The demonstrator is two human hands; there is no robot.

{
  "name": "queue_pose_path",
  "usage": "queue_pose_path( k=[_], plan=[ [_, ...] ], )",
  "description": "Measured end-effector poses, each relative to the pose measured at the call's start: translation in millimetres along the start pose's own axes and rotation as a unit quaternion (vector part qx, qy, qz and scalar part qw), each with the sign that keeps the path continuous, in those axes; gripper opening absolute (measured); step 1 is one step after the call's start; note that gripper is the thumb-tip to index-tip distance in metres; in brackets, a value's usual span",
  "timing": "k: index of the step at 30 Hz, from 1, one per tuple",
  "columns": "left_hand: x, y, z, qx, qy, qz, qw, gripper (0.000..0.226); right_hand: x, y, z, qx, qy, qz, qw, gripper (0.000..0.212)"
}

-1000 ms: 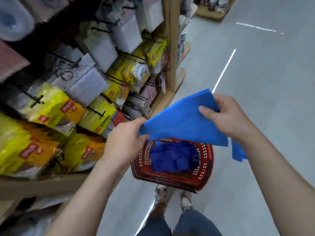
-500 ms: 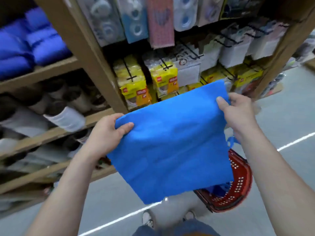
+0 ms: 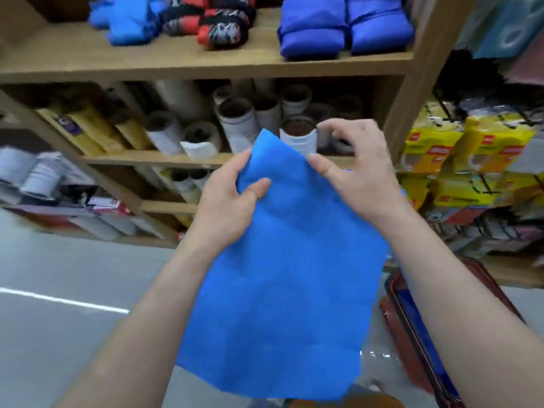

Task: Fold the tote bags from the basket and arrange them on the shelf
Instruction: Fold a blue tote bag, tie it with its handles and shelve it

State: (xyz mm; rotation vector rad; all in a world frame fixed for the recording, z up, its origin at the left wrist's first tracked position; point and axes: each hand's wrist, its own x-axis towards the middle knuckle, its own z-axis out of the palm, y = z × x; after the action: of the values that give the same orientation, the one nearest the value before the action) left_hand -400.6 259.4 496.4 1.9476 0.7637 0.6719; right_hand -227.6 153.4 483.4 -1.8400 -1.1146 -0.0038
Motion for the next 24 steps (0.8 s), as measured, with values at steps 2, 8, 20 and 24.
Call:
queue_pose_path(
  k=[2, 8, 20, 24],
  plan=[
    [-3, -15, -50, -0.003, 0.025, -0.007, 1.0, 0.023, -4, -1, 20, -0.02, 0.075, 0.01, 0.997, 0.059],
    [-19, -46, -176, -0.045, 0.1, -0.074, 0.991, 0.027, -16, 8, 105, 0.162, -0.138, 0.327, 0.921, 0.099],
    [-21, -109, -314, -0.258, 0.242, -0.126, 0.927, 0.033, 66, -50, 269, 0.344, -0.285, 0.361, 0.819, 0.094],
    [6, -114, -344, -0.272, 0.227, -0.083, 0.931, 0.056, 96, -67, 326, 0.384, -0.423, 0.37, 0.732, 0.106]
  ],
)
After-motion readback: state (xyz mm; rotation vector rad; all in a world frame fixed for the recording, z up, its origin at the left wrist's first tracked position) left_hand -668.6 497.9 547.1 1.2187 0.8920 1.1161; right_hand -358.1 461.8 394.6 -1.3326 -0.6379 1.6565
